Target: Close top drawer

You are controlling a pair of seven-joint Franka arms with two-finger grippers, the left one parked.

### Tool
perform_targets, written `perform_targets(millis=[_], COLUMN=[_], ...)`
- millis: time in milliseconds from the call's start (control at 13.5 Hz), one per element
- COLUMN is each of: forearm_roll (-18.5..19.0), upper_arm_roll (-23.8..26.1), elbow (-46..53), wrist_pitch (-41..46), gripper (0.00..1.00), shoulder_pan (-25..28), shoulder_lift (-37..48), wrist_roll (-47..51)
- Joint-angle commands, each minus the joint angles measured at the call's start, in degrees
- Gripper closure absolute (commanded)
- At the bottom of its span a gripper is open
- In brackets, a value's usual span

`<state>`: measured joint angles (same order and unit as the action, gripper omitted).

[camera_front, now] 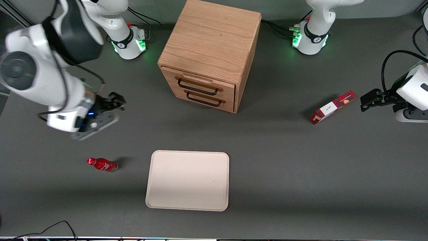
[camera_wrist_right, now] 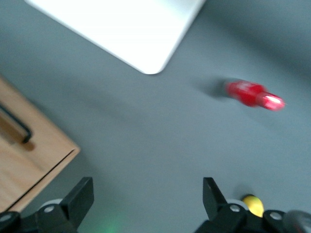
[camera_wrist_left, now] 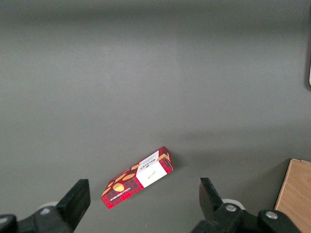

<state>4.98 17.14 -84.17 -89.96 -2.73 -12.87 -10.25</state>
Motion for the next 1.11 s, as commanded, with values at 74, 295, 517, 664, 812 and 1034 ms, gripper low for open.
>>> perform_targets(millis=[74, 295, 517, 664, 812, 1034], forearm_roll=[-1.2, -3.6, -5.9, -5.9, -5.9, -6.0], upper_arm_roll=[-2.7, -7.0, -12.7, -12.8, -12.7, -12.7], elbow=[-11.1, -12.6, -13.2, -14.2, -14.2, -14.0], wrist_pitch=[-9.0, -9.4, -7.8, -7.7, -7.5, -6.7], gripper=[0.00, 0.00, 0.00, 0.00, 0.00, 0.00], shoulder_pan=[-7.9, -8.1, -3.2, -3.1, -3.0, -3.0], shoulder_lift=[10.6, 14.4, 17.3, 18.4, 18.8, 18.8], wrist_roll=[1.1, 3.2, 3.7, 4.3, 6.9, 7.9])
